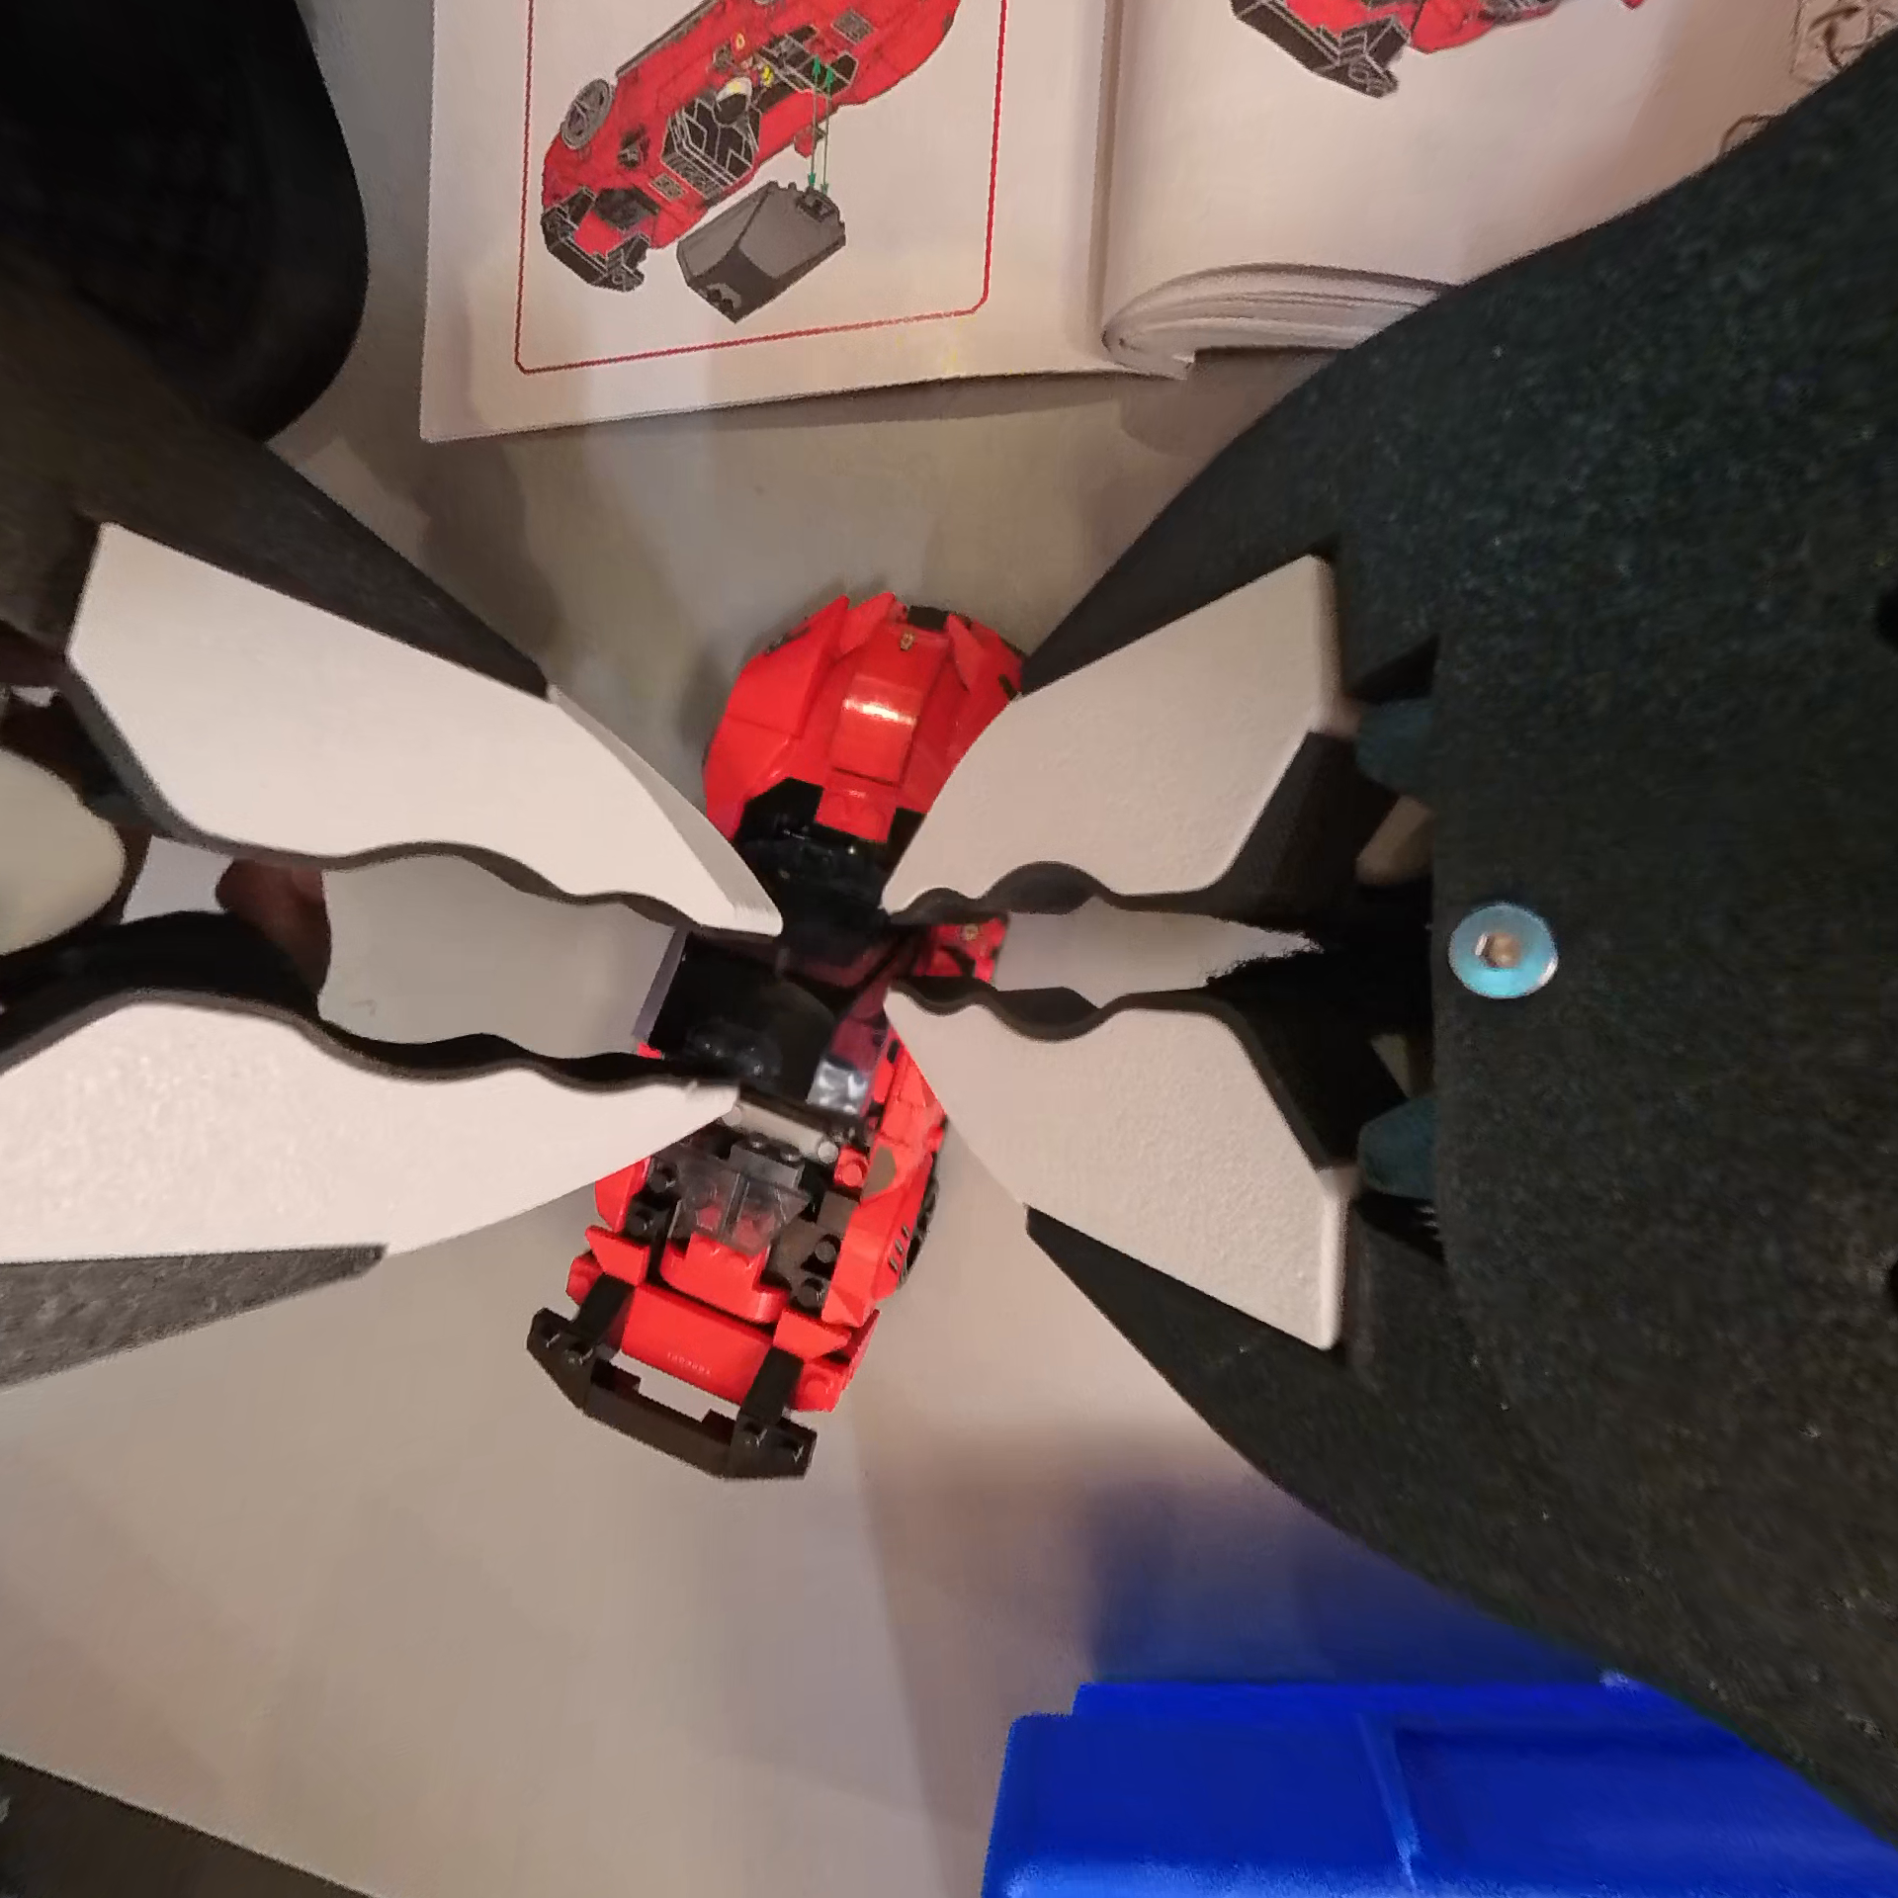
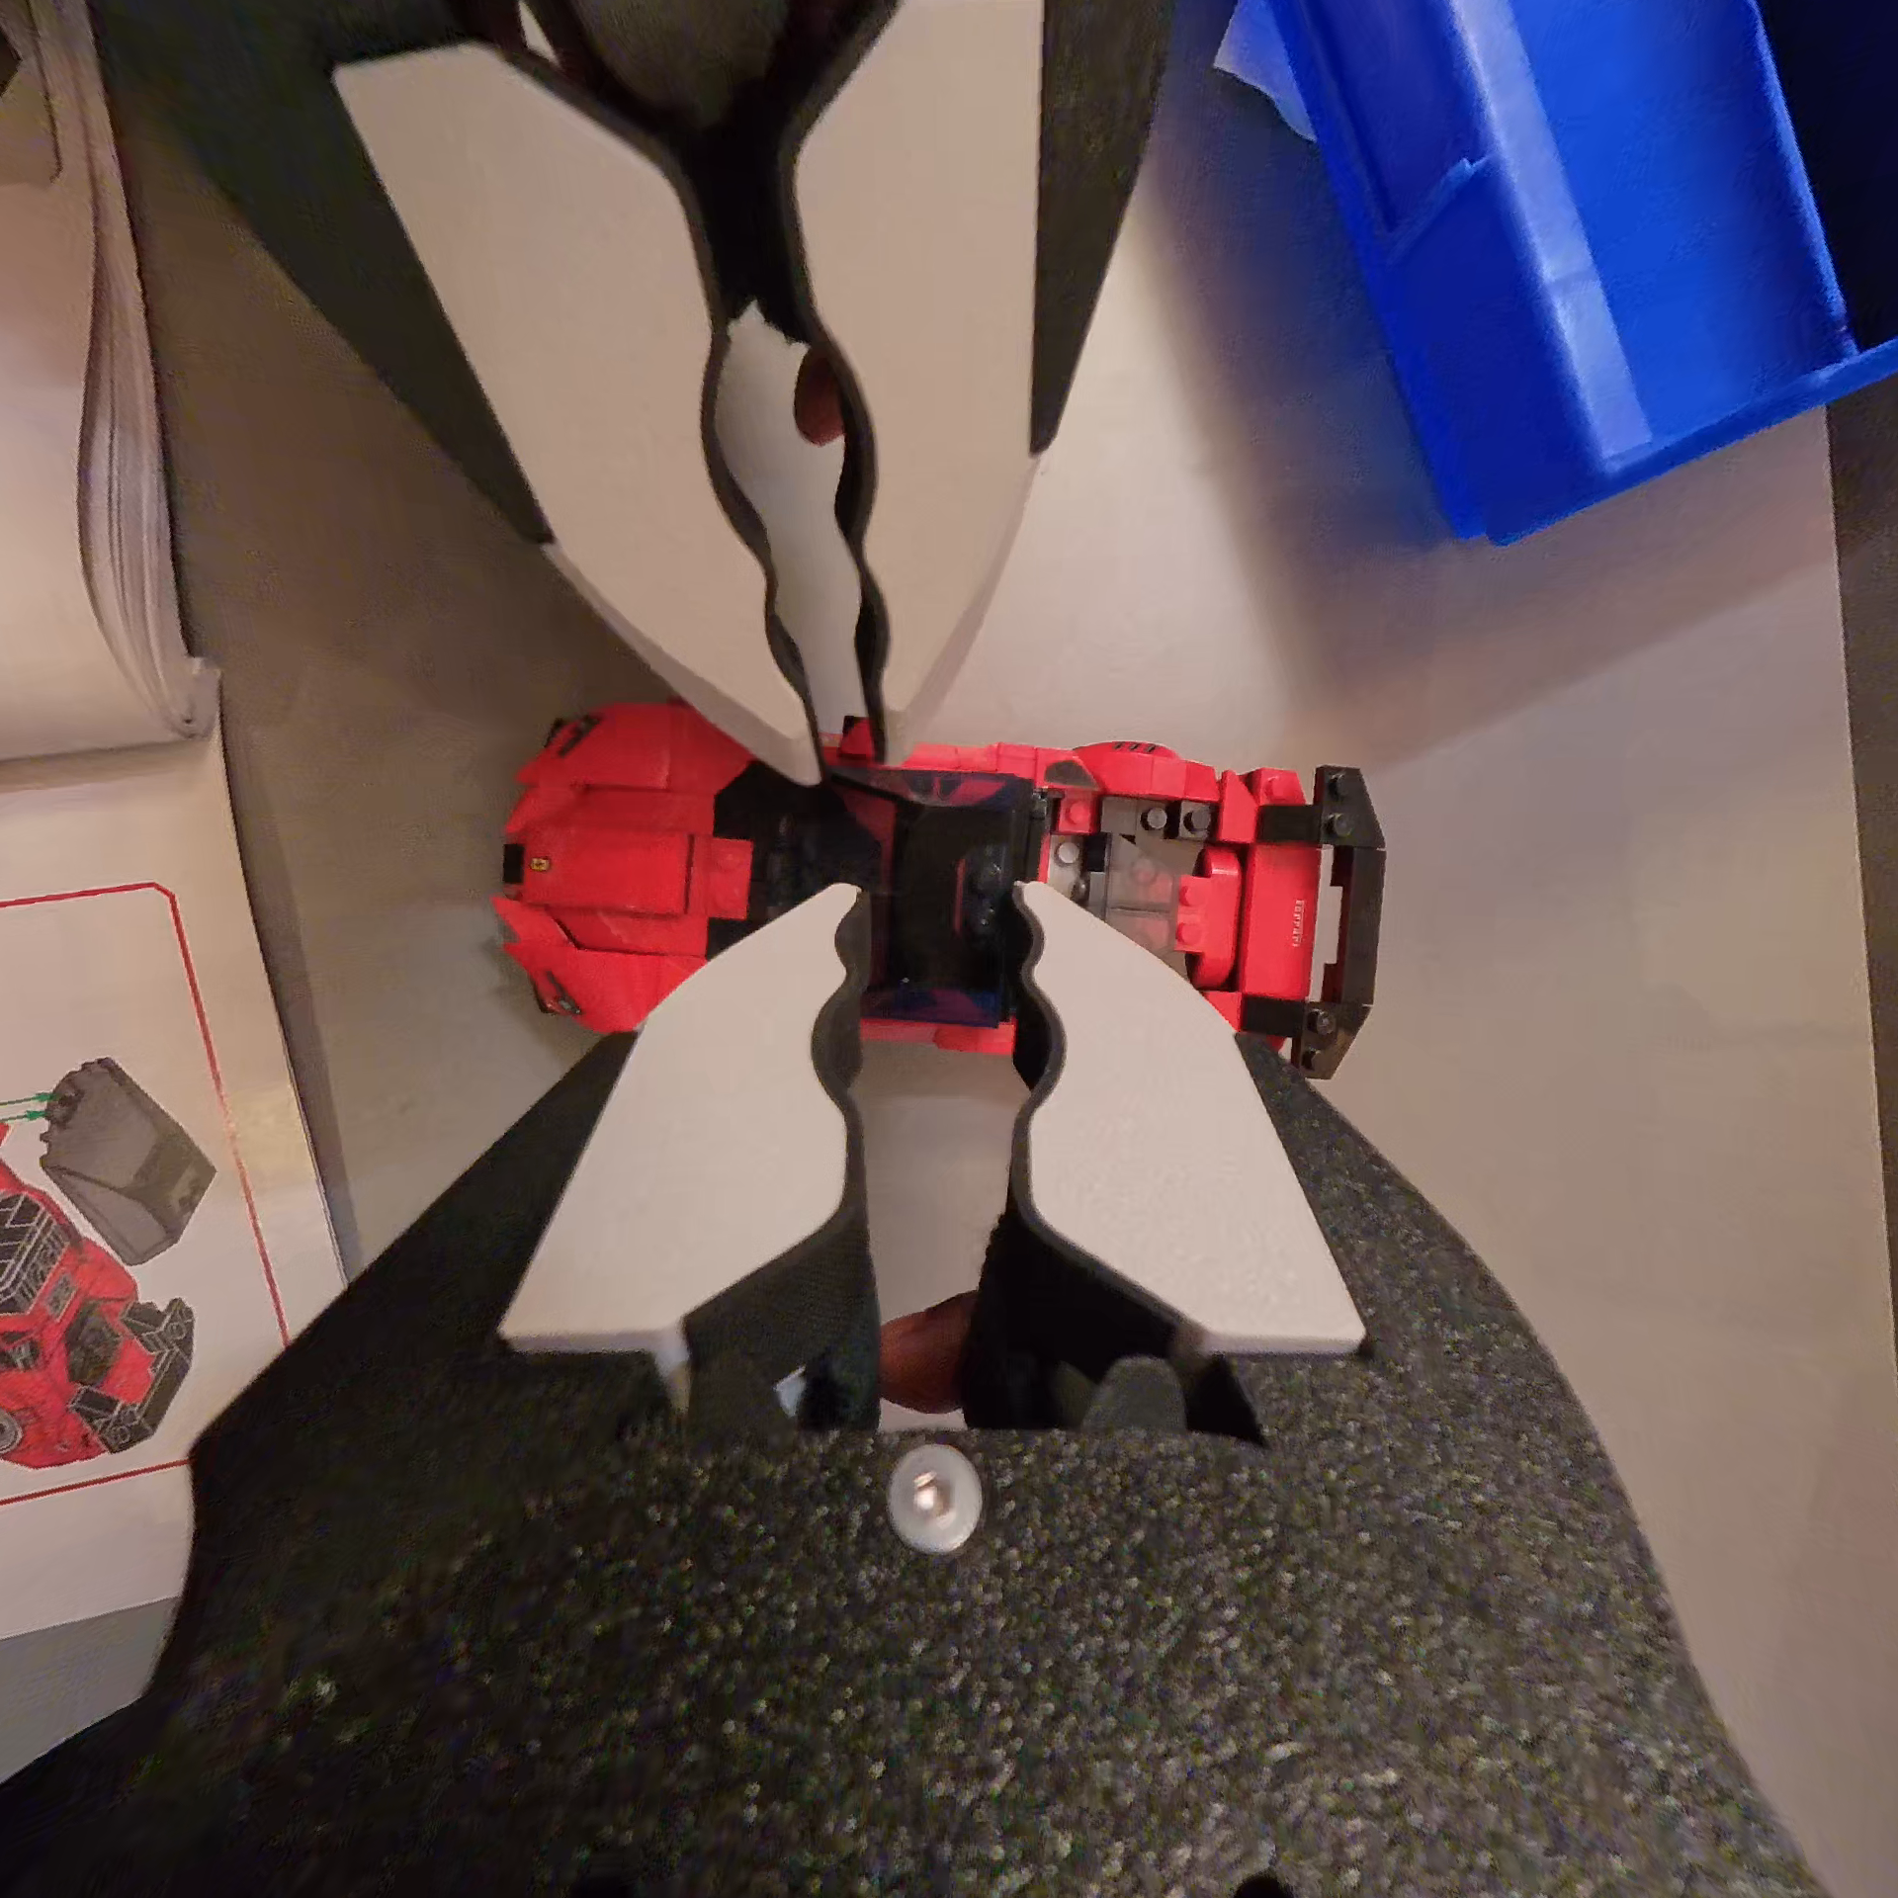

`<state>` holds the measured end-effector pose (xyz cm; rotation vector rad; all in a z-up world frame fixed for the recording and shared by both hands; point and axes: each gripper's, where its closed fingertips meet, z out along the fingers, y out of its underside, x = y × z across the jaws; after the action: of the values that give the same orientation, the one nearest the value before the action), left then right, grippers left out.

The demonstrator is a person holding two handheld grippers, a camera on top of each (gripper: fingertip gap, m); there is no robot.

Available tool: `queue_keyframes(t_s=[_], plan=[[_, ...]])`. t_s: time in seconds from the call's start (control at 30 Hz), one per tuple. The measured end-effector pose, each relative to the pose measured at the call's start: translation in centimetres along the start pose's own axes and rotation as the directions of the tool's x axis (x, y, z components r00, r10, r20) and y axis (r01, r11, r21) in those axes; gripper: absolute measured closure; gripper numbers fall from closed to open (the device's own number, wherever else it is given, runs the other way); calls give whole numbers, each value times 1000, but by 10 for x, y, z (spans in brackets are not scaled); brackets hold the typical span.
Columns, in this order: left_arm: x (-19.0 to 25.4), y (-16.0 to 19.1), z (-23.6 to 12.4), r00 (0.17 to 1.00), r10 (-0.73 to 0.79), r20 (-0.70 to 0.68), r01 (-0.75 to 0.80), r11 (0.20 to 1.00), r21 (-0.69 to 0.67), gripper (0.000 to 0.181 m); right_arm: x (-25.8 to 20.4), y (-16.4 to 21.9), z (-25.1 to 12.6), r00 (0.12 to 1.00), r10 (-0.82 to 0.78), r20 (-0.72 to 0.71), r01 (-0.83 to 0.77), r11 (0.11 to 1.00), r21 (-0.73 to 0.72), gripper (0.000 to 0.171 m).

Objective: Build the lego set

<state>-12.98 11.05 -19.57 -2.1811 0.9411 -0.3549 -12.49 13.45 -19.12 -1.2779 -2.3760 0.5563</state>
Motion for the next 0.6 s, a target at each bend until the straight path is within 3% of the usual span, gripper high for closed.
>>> queue_keyframes(t_s=[0.6], plan=[[-15,9,-5,999,-31,22,31,1000,0,166,-7,2,2,998,47,33,-46,999,-16,144]])
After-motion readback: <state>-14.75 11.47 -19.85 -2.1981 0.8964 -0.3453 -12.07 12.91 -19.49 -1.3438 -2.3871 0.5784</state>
